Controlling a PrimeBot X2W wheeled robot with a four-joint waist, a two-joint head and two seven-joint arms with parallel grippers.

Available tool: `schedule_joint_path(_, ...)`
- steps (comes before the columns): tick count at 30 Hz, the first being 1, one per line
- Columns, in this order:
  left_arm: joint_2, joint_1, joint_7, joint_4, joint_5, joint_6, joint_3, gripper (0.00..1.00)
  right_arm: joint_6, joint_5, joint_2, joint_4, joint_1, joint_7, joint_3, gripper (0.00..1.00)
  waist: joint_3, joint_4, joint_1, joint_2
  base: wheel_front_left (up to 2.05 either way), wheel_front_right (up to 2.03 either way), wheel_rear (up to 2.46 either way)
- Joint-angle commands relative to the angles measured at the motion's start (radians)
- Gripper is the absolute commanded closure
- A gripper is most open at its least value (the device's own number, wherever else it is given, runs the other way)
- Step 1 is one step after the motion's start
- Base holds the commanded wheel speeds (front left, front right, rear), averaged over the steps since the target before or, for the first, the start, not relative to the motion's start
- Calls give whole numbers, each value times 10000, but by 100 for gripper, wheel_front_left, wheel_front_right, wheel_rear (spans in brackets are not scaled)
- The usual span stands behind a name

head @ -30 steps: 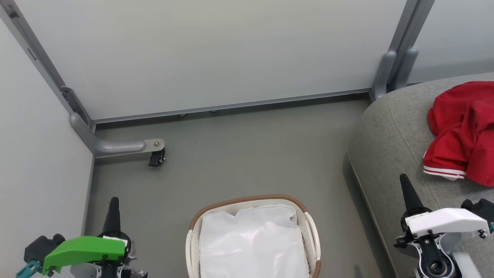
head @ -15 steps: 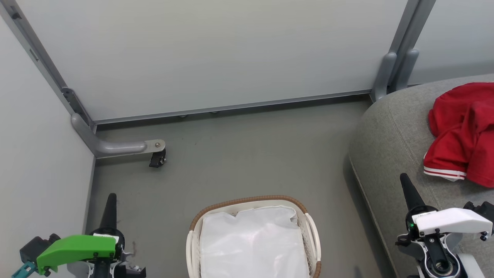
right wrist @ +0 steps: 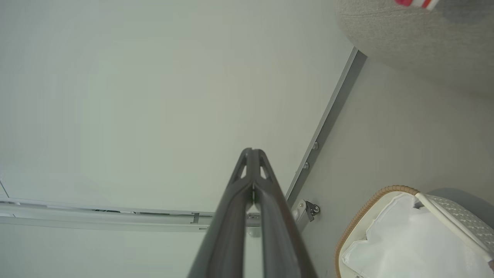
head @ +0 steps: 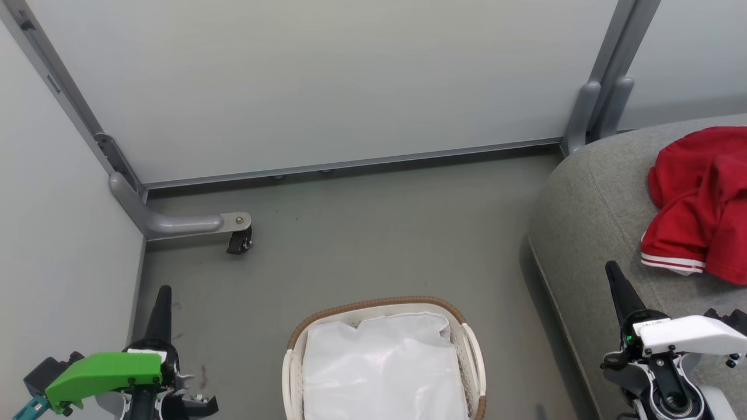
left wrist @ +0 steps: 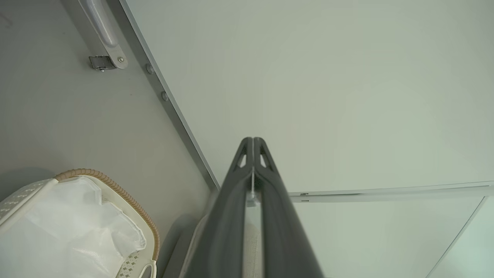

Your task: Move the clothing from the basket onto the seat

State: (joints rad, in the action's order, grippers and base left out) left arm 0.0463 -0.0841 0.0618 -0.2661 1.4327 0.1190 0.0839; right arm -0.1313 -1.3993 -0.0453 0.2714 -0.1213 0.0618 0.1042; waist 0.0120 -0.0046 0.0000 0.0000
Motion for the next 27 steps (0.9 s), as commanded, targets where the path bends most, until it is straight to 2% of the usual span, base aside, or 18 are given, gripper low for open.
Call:
schedule_joint_path(1,56,-238,75,75,207,55,55,100,8,-250,-60,-95,72,81,34,100,-5,3,0,0,0,0,0)
schedule_joint_path(27,67,-302,547,235,1830,147,332,100,5,-2152,-78,-298,182,558,117,100,-87,45,0,0,0,0,0)
